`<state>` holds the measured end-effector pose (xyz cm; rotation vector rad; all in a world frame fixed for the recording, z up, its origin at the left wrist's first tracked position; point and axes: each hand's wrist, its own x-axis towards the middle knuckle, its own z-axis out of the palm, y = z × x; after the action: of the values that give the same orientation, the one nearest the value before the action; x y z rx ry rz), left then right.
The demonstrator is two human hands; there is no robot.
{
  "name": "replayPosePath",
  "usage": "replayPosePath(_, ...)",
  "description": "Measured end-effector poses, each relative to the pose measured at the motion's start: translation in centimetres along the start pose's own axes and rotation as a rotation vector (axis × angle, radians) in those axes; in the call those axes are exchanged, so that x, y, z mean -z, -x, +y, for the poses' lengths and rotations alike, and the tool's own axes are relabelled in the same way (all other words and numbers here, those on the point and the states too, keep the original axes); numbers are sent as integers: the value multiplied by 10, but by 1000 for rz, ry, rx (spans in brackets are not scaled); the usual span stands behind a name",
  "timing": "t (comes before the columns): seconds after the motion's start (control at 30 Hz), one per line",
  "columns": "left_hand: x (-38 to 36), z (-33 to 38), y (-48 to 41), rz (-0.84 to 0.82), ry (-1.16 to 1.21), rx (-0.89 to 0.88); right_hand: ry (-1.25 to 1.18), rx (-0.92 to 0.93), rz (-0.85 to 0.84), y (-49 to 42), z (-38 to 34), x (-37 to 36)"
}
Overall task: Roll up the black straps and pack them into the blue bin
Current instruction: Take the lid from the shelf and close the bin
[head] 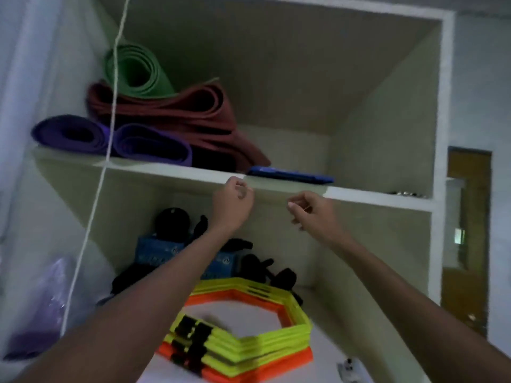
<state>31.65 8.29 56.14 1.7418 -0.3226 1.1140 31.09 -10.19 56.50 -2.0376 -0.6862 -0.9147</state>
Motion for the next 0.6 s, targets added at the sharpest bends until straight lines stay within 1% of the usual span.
replayPosePath(0.03, -8, 9, -17, 32, -59, -41, 73, 14, 48, -17, 6, 13)
replayPosePath(0.1, -19, 20, -43, 89, -242, -75, 177, -19, 112, -42, 16, 34)
replayPosePath(0.13, -23, 22, -54, 98, -339, -56, 190, -58, 116, -52, 20, 42)
replayPosePath(0.2, -29, 22, -71, 60, -487, 27, 157, -158, 83, -65, 26, 53)
replayPosePath(0.27, -32, 19, -83, -11, -537, 114, 130, -213, 30, -72, 30, 57)
replayPosePath(0.33, -34, 14, -88, -78, -472, 141, 103, -220, 19, -75, 33, 54)
replayPosePath(0.4, -34, 11, -87, -100, -299, 130, 11, -232, 69, -77, 38, 47)
replayPosePath(0.5, -34, 5, -79, -83, -133, 99, -283, -295, 196, -71, 43, 35)
replayPosePath(0.6, -32, -9, -62, -114, -84, 24, -593, -366, 249, -58, 50, 26)
